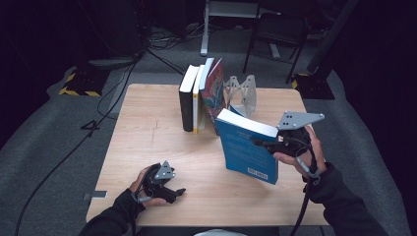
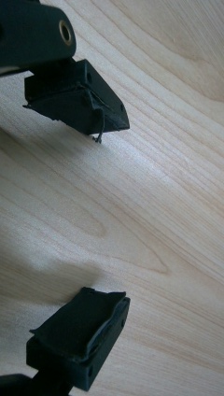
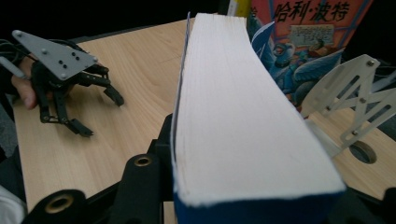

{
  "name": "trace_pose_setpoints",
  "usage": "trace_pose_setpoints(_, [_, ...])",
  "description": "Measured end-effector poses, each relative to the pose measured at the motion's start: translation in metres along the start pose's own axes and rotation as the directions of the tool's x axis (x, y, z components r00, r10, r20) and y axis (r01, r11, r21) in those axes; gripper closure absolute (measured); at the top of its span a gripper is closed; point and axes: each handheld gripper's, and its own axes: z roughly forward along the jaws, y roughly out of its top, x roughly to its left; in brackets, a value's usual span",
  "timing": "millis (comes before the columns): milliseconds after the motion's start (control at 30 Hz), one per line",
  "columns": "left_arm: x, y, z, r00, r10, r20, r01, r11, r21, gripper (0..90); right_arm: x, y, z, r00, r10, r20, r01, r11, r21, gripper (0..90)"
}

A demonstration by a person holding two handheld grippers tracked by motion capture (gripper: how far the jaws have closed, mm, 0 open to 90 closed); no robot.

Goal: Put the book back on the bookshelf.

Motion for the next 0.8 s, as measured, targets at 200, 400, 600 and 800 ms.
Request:
trace_pose_setpoints(200, [0.000,0.000,0.000,1.0000,-0.001,0.000,0.001,1.0000,-0.001,14.5,-0.014,0.008,0.000,0.9985,0.008,0.055,-0.007,1.000,-0.006,60.2])
trace_pose_setpoints(400, [0.000,0.000,0.000,1.0000,-0.003,-0.004,0.003,1.0000,-0.002,14.5,-0.030,0.017,0.004,0.9937,0.042,0.104,-0.040,0.999,-0.024,60.1])
trace_pose_setpoints(600, [0.000,0.000,0.000,1.0000,-0.004,-0.005,0.004,1.0000,-0.002,14.5,-0.048,0.026,0.013,0.9815,0.082,0.173,-0.076,0.996,-0.042,60.1])
trace_pose_setpoints(800, [0.000,0.000,0.000,1.0000,-0.004,-0.005,0.004,1.0000,-0.002,14.4,-0.061,0.031,0.022,0.9704,0.115,0.212,-0.105,0.993,-0.058,60.1])
